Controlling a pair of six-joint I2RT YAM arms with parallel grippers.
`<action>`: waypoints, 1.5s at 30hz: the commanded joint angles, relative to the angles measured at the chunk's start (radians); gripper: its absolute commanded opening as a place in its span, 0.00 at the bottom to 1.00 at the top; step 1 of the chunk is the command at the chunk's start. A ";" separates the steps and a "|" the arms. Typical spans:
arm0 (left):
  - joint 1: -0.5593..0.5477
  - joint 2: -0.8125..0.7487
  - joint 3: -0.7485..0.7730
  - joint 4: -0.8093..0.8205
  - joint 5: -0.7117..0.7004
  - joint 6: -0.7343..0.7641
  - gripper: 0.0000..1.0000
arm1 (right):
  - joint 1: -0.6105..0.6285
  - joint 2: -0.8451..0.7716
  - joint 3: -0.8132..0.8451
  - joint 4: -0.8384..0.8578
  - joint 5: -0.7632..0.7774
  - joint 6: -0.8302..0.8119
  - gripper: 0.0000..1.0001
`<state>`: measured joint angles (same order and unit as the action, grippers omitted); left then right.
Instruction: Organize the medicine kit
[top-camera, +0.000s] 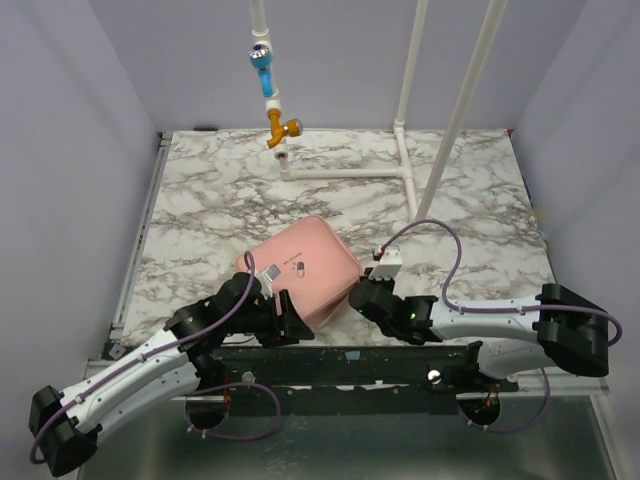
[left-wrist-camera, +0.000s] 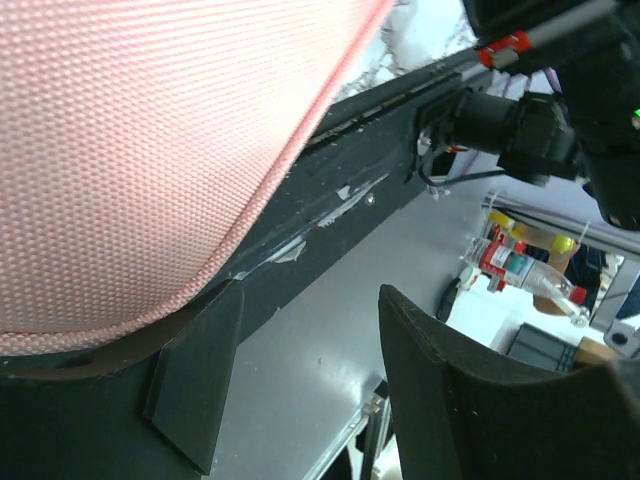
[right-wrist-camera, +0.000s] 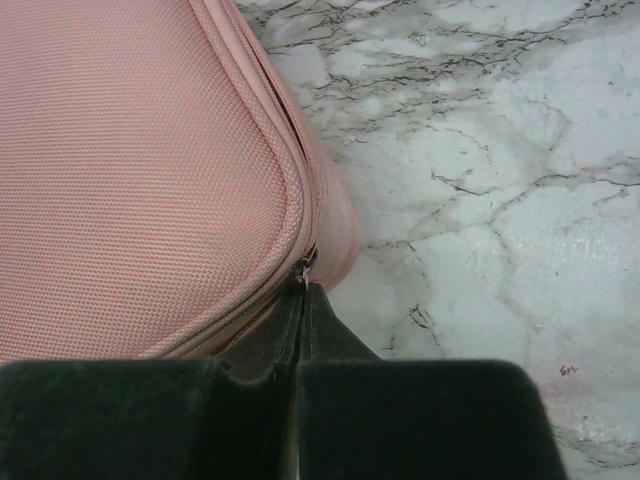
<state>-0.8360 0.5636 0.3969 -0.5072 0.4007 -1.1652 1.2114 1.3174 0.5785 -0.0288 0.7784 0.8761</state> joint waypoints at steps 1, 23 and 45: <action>-0.015 0.064 0.041 -0.031 -0.183 -0.013 0.59 | 0.013 0.023 -0.019 -0.015 -0.012 0.042 0.01; 0.187 0.055 0.037 -0.032 -0.483 0.004 0.59 | 0.268 0.064 -0.021 -0.058 0.023 0.157 0.01; 0.528 0.097 0.169 -0.164 -0.185 0.277 0.60 | 0.387 0.345 0.271 -0.150 0.120 0.206 0.01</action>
<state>-0.3138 0.7250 0.5610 -0.5919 0.1192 -0.9264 1.5860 1.6272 0.8230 -0.1036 0.8600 1.0576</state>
